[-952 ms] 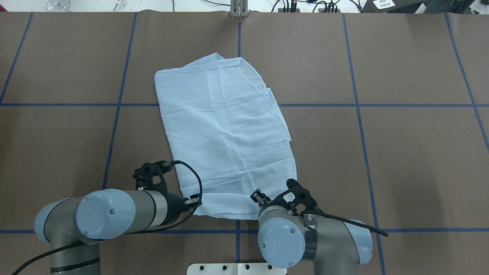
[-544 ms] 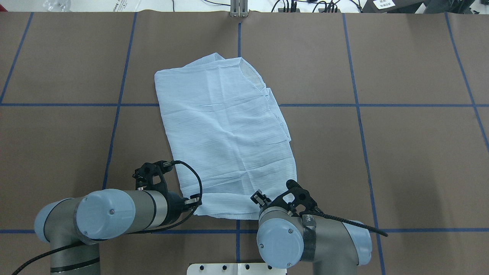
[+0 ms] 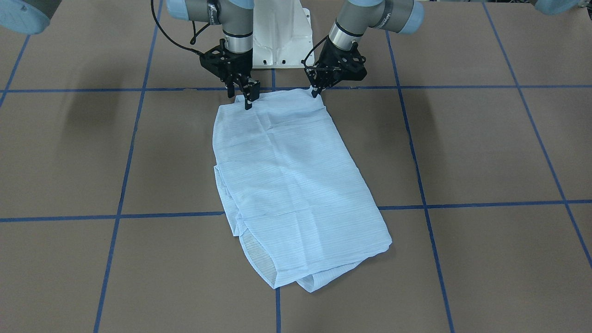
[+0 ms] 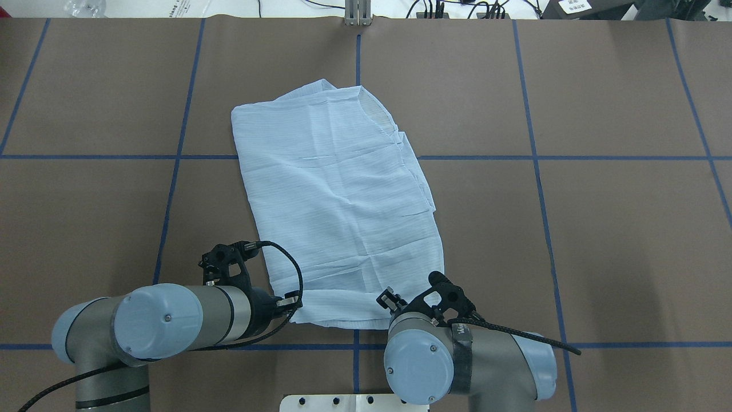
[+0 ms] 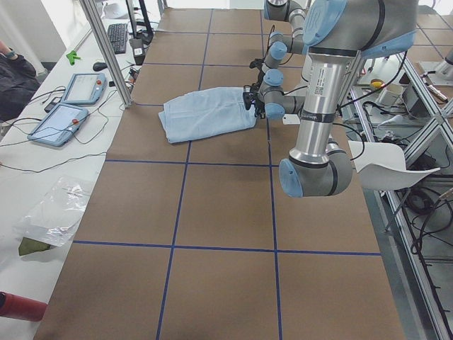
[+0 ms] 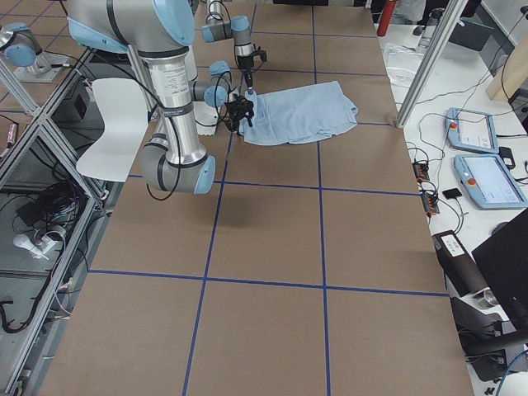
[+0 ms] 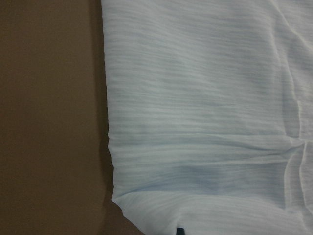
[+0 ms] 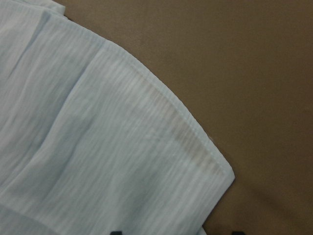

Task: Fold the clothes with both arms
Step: 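Grasp the near edge of the folded shirt with both grippers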

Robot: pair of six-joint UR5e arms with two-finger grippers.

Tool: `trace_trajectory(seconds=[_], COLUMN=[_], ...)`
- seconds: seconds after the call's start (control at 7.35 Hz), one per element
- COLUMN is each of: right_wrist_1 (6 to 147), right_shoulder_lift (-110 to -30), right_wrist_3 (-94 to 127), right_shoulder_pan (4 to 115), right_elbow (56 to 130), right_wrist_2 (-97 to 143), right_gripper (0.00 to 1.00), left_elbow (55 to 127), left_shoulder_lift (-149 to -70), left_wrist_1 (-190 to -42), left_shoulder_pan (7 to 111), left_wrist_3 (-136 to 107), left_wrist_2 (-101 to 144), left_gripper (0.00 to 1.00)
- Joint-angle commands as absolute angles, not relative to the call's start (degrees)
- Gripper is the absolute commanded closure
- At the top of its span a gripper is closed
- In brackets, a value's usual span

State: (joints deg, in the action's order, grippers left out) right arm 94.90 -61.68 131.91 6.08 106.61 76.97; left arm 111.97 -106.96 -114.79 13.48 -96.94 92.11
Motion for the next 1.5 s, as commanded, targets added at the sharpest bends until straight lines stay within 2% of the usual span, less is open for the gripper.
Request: trace_trajectory(seconds=[0.0,0.14,0.41,1.09,1.36], right_wrist_1=[94.9,94.8,94.4,94.3,96.8], right_shoulder_lift=[-61.7,-61.7,-61.7,-60.1,-60.6], right_wrist_3=[132.1,132.7,135.9,135.4,132.4], right_shoulder_pan=[5.4,5.4,5.3,7.3,11.1], right_elbow=[106.4,106.3,106.4,107.6,112.7], right_wrist_2=[76.6,76.5,76.2,75.7,77.3], right_gripper=[0.27,0.37,1.00,1.00,1.00], left_elbow=[112.0,112.0,112.0,112.0,116.0], left_shoulder_lift=[-107.0,-107.0,-107.0,-107.0,-107.1], left_wrist_1=[-114.8,-114.8,-114.8,-114.8,-114.7], left_shoulder_pan=[13.4,13.4,13.4,13.6,13.8], left_wrist_3=[-96.9,-96.9,-96.9,-96.5,-96.3], left_wrist_2=[92.0,92.0,92.1,92.1,92.8], left_gripper=[1.00,1.00,1.00,1.00,1.00])
